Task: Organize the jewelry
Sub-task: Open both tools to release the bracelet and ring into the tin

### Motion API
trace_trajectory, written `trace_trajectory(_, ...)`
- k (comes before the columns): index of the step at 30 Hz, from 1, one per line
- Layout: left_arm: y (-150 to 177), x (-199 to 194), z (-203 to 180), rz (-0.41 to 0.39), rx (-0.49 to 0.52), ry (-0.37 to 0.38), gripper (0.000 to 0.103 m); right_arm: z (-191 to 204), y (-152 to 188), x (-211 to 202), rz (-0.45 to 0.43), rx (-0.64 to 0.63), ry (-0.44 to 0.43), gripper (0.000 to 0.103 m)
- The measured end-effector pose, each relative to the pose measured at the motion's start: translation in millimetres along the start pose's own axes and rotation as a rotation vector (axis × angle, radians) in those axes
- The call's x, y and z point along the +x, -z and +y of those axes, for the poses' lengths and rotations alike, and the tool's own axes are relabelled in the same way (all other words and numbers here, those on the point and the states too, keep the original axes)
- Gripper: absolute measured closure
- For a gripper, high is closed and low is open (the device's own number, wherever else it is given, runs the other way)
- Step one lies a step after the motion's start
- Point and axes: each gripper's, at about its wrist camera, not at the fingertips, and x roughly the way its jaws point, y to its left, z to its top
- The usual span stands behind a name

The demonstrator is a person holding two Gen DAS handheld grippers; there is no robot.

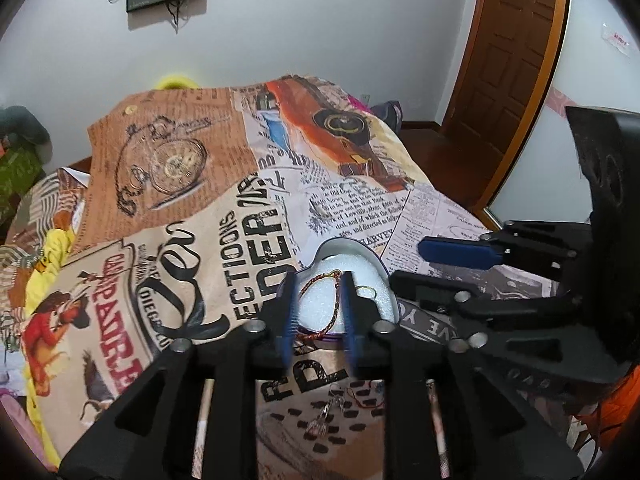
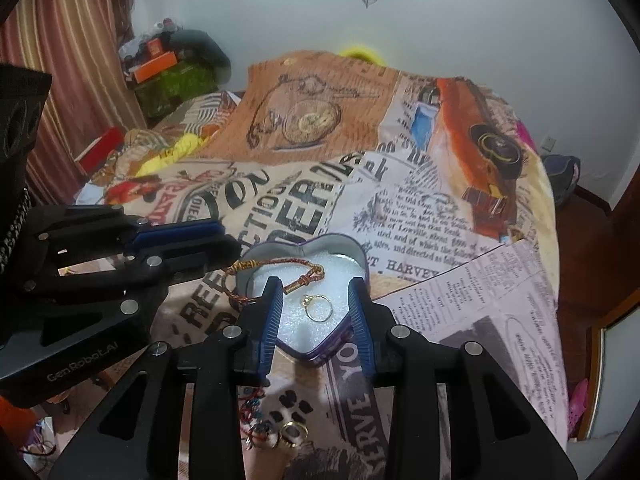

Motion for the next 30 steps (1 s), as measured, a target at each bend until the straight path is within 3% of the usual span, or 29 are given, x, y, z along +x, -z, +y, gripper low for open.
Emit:
trace_trajectory(1, 1, -6, 0, -0.011, -0.003, -0.004, 0.071, 1, 0, -4, -0.007, 0.002, 0.003, 0.072)
trace_trajectory(5, 3, -25, -2, -0.034, -0.003, -0.022, 0.069, 2, 1, -26, -0.037, 0.016, 0.009, 0.071)
trace_trajectory(10, 11, -44, -2, -0.044, -0.011, -0.035, 0.063, 5, 6, -49, -0.075, 0.031, 0.019, 0.056)
trace_trajectory(20, 38, -56, 4, -0.001, -0.037, -0.066, 0.062, 9, 27, -68, -0.077, 0.048, 0.062, 0.056)
trace_trajectory(30, 72, -40, 16, 0.091, -0.071, -0.075, 0.062, -3, 57, -56, -0.001, 0.09, 0.084, 0.056)
